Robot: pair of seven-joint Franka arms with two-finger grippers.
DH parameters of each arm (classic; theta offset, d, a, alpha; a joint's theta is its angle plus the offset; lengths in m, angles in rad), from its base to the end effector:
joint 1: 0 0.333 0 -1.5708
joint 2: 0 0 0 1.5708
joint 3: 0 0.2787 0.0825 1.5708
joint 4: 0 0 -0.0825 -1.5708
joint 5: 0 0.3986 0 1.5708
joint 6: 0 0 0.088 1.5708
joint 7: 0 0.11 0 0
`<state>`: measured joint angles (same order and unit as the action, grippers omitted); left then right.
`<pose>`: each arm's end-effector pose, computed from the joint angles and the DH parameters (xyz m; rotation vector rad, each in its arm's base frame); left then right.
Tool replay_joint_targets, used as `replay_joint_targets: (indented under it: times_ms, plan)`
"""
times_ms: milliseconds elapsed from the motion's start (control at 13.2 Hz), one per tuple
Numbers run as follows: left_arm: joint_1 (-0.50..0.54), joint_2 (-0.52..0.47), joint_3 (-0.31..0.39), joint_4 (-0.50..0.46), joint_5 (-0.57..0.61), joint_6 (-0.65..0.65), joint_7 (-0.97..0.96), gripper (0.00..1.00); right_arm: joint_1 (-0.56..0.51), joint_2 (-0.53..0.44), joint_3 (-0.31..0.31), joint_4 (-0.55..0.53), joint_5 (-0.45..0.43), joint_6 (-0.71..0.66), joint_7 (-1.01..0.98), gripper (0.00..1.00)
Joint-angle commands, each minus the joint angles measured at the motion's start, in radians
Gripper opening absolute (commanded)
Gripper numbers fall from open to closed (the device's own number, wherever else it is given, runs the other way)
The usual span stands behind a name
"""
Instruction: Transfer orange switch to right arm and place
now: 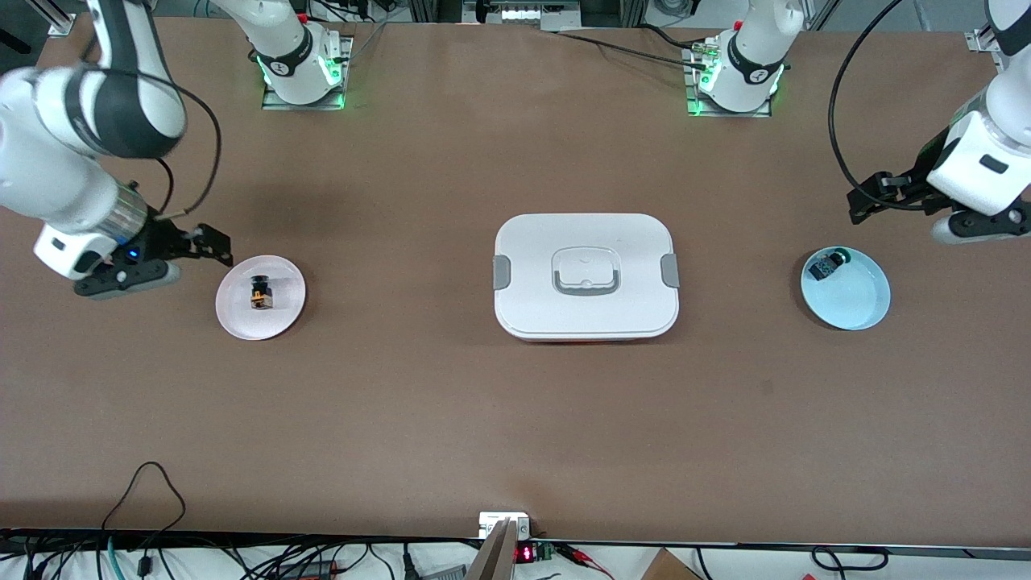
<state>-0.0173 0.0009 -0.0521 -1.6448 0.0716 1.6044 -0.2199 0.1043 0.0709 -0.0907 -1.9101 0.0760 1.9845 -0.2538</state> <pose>0.5690 -0.0319 0.5508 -3.0563 -0.2245 0.0468 0.5888 0.0136 0.4125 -3.0576 -0.3644 -0.0176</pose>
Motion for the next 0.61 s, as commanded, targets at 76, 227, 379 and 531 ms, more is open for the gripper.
replay_joint_targets:
  times_ms: [76, 227, 379, 531]
  plan:
    - [0.016, -0.071, -0.009, -0.105, -0.021, 0.04, 0.046, 1.0, -0.005, -0.002, 0.005, 0.184, -0.016, -0.164, -0.008, 1.0]
    - [0.016, -0.065, -0.009, -0.096, -0.021, 0.04, 0.1, 1.0, -0.002, -0.013, 0.02, 0.2, -0.042, -0.208, 0.002, 1.0]
    - [0.013, -0.065, -0.012, -0.093, -0.019, 0.038, 0.099, 1.0, -0.003, -0.014, 0.02, 0.213, -0.039, -0.26, 0.048, 1.0]
    - [0.011, -0.065, -0.018, -0.09, -0.019, 0.037, 0.1, 1.0, -0.005, -0.013, 0.019, 0.235, -0.032, -0.311, 0.041, 1.0]
